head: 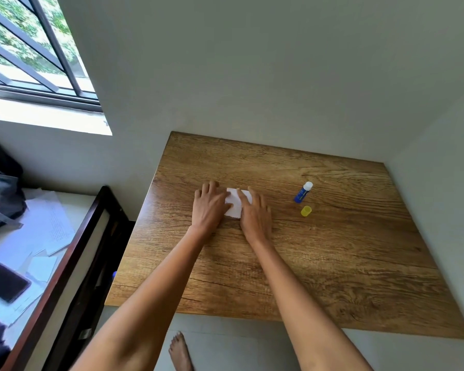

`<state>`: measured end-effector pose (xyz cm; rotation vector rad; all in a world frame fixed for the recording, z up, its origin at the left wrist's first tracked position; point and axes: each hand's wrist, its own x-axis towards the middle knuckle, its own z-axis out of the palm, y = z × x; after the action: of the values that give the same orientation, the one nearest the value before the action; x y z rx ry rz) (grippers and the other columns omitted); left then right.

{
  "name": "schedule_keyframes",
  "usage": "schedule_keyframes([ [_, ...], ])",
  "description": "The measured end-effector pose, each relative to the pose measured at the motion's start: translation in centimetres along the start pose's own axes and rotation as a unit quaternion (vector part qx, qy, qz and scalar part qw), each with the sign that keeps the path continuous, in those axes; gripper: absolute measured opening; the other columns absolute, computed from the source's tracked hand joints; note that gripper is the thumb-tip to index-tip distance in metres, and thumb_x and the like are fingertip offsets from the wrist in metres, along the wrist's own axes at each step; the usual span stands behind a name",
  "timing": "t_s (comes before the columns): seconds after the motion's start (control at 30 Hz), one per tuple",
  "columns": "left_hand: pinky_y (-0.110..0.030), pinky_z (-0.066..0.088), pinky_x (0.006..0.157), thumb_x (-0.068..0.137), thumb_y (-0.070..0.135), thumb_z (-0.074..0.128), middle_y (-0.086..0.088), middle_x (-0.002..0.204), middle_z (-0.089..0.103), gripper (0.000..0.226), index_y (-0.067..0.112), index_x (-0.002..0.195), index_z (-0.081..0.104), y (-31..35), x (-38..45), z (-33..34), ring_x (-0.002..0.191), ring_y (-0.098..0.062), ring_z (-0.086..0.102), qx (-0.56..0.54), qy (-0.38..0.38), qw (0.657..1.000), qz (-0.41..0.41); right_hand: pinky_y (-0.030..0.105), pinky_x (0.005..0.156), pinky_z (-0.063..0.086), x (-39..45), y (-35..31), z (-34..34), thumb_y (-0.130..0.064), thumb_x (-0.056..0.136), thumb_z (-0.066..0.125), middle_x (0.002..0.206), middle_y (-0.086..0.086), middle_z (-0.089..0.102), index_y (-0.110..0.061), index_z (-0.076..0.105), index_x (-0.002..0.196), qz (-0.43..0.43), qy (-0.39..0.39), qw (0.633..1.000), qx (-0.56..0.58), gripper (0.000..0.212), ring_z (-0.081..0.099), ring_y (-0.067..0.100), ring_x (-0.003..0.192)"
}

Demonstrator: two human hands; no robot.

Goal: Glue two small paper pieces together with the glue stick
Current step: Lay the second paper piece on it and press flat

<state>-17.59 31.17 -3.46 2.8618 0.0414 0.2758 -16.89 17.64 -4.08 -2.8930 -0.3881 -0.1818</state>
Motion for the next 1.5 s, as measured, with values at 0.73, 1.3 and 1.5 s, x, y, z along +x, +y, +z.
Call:
schedule_keyframes([
  [0.73, -0.060, -0.014, 0.108, 0.080, 0.071, 0.038, -0.013, 0.156, -0.014, 0.077, 0.039, 0.145, 0.011, -1.8, 0.2, 0.8, 0.141, -0.030, -0.023, -0.022, -0.175, 0.984, -0.023, 0.044, 0.118, 0.005, -1.2, 1.2, 0.0, -0.040, 0.098, 0.032, 0.157, 0.012, 0.012, -0.007, 0.012, 0.147, 0.096, 0.006, 0.995, 0.036, 0.063, 0.005, 0.027, 0.146],
  [1.3, -0.055, -0.009, 0.114, 0.098, 0.041, 0.031, -0.005, 0.159, 0.002, 0.041, 0.040, 0.139, 0.034, -1.0, -1.8, 0.8, 0.145, -0.025, -0.011, -0.059, -0.088, 0.994, 0.018, 0.034, 0.114, 0.030, -3.8, 1.6, 0.3, -0.020, 0.099, 0.037, 0.139, 0.012, 0.050, -0.004, 0.048, 0.132, 0.006, 0.049, 0.990, 0.132, 0.038, 0.043, 0.022, 0.132],
  [1.5, -0.057, -0.012, 0.112, 0.095, 0.049, 0.033, -0.009, 0.158, -0.010, 0.052, 0.040, 0.144, 0.019, -1.5, -0.4, 0.3, 0.143, -0.027, -0.020, -0.040, -0.161, 0.986, 0.005, 0.034, 0.114, 0.024, -1.0, 1.6, -0.3, -0.015, 0.099, 0.035, 0.144, 0.008, 0.045, -0.009, 0.042, 0.137, -0.054, -0.009, 0.992, 0.115, 0.039, 0.031, 0.024, 0.139],
])
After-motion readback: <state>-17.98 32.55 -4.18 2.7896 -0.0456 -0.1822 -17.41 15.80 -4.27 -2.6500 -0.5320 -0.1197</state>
